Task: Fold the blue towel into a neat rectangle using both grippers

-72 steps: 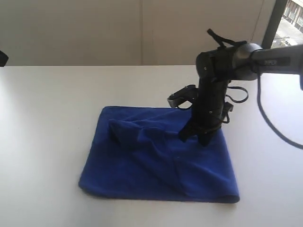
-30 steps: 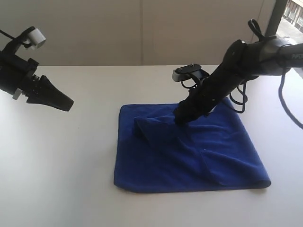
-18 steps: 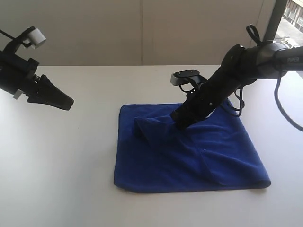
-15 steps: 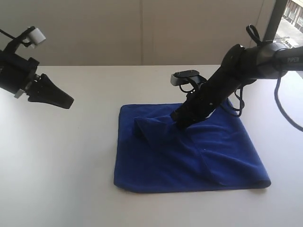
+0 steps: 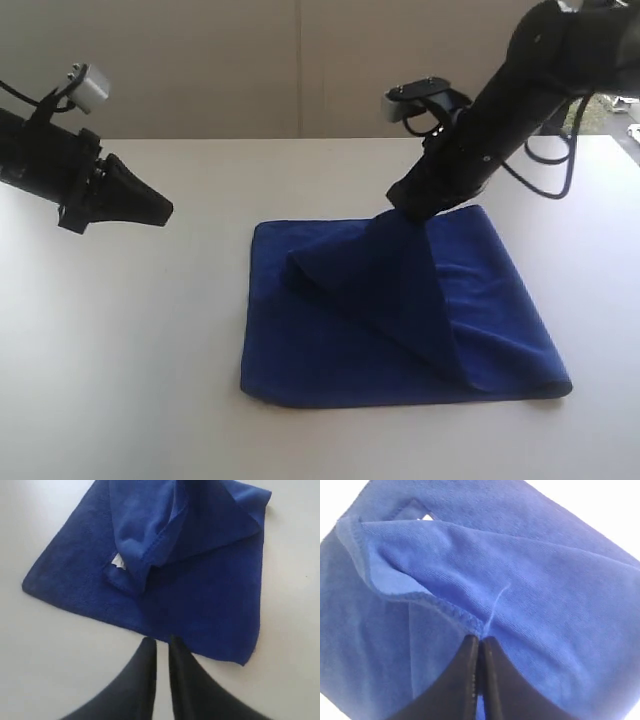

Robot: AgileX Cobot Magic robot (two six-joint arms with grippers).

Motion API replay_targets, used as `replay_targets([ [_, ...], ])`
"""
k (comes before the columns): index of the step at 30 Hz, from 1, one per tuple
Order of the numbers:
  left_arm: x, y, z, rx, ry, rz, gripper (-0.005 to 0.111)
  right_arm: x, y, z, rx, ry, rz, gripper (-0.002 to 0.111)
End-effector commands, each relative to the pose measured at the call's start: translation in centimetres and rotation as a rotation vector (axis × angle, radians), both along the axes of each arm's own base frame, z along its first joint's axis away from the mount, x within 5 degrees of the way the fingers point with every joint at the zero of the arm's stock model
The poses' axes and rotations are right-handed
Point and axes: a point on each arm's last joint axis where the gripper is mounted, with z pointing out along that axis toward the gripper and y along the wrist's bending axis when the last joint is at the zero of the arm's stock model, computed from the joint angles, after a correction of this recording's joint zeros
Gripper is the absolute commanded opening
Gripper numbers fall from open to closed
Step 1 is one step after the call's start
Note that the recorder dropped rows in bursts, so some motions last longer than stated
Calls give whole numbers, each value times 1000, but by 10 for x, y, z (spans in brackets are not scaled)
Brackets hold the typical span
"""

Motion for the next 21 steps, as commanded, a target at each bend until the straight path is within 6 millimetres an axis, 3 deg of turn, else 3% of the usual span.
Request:
replay_targets([
  [1, 8, -20, -21, -19, -92, -108, 41, -17, -9, 39, -51, -57, -60, 0],
  [3, 11, -34, -34, -22, -162, -175, 50, -23, -10, 53, -46, -91, -62, 0],
  [7, 16, -61, -56, -62, -334, -275, 54, -35, -11, 78, -22, -142, -99, 0],
  [12, 30, -90, -75, -95, -300, -72, 54, -48, -12, 92, -23, -138, -86, 0],
  [17, 28, -105, -84, -92, -281, -52, 54, -59, -12, 97, -28, -79, -65, 0],
  [21, 31, -104, -94, -51, -274, -29, 54, -63, -12, 99, -28, -70, -63, 0],
])
